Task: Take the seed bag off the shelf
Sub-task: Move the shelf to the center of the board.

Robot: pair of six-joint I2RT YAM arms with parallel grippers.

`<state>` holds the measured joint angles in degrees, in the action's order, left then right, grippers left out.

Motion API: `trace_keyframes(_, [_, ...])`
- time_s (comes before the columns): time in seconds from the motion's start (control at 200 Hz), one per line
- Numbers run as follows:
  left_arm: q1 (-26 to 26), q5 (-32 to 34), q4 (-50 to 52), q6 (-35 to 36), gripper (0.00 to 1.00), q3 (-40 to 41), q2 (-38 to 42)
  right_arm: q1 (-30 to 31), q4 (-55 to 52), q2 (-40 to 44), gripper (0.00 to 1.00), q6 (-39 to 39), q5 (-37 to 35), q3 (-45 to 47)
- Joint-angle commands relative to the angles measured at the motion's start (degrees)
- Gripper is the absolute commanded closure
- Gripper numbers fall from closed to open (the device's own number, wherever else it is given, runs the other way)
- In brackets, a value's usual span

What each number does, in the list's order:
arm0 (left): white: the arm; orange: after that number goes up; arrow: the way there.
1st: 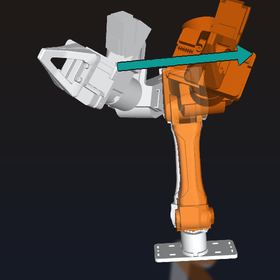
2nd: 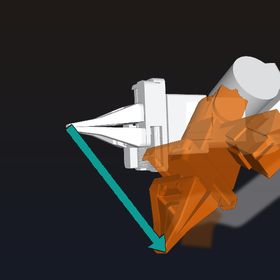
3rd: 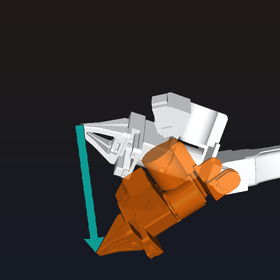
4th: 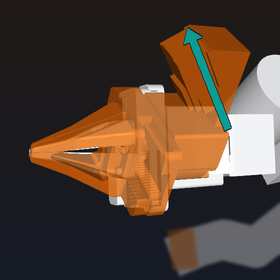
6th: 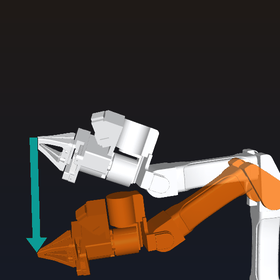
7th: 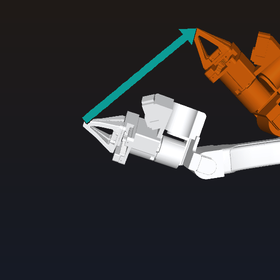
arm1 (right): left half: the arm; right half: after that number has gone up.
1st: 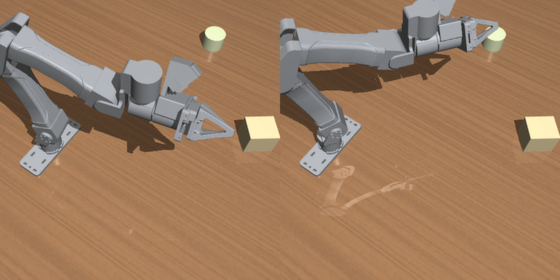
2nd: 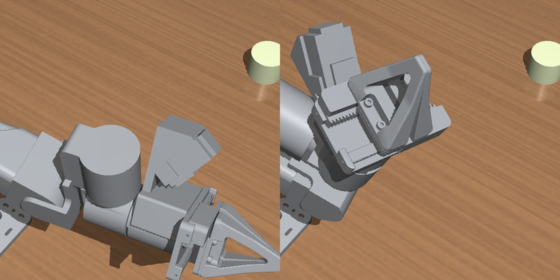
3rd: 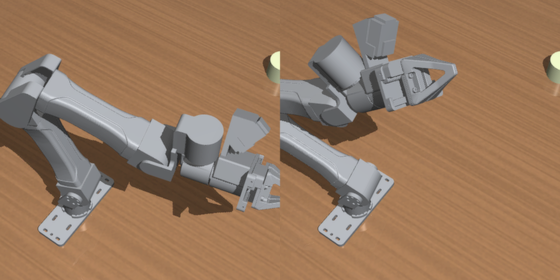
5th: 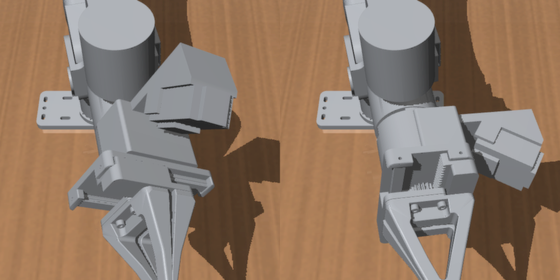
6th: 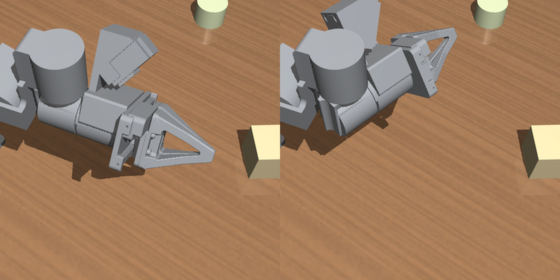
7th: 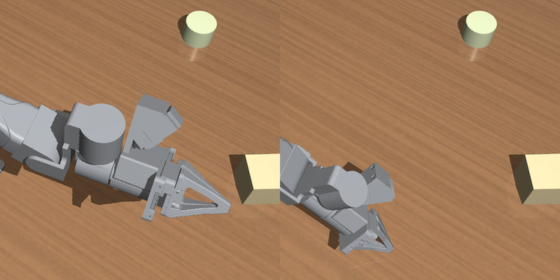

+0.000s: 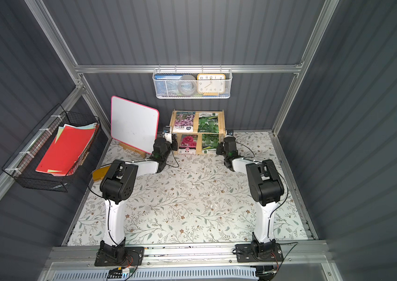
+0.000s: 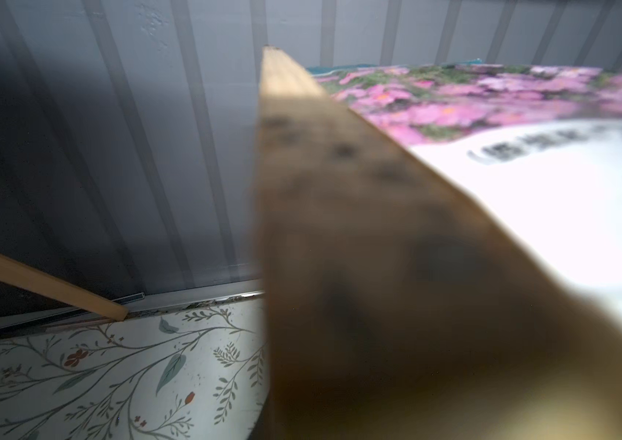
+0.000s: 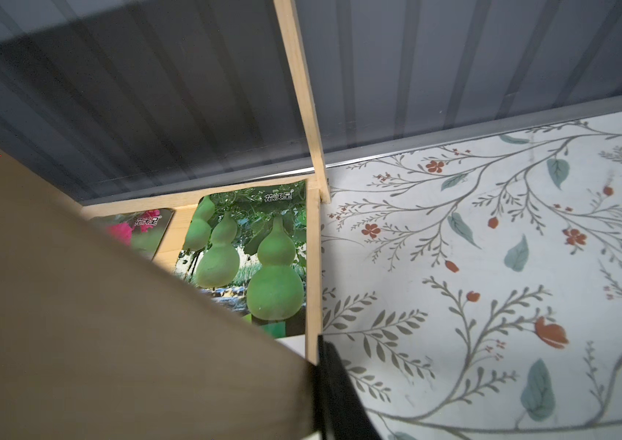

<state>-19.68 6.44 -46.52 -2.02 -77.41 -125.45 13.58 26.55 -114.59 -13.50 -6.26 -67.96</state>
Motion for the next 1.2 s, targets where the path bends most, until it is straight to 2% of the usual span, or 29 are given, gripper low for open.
trace_keyframes(0.0, [-0.3, -2.4, 1.8, -0.6, 1.0, 2.3, 0.6, 0.1, 0.0, 2.5, 1.0, 0.7, 1.0, 2.3])
trace_keyframes(0.18, [-0.4, -3.1, 1.4, -2.4, 1.0, 5.5, 3.1, 0.4, -1.4, 4.8, 1.0, -0.8, 1.5, 4.9])
trace_keyframes(0.485, [-2.5, -2.9, -0.5, -6.2, 1.0, 16.4, 10.7, 2.7, -5.3, 10.7, 1.0, -3.7, 0.3, 11.2])
trace_keyframes(0.77, [-8.3, 2.2, -1.7, -9.3, 1.0, 27.8, 19.0, 8.3, -11.9, 17.9, 1.0, -6.8, -3.7, 17.6])
trace_keyframes(1.011, [-13.0, 6.4, -1.4, -12.4, 1.0, 35.5, 24.9, 11.7, -10.5, 24.0, 1.0, -10.0, -5.5, 26.9])
trace_keyframes(1.196, [-16.1, 10.5, -0.2, -14.3, 1.0, 39.9, 28.4, 14.5, -9.8, 25.5, 1.0, -11.6, -7.2, 31.5])
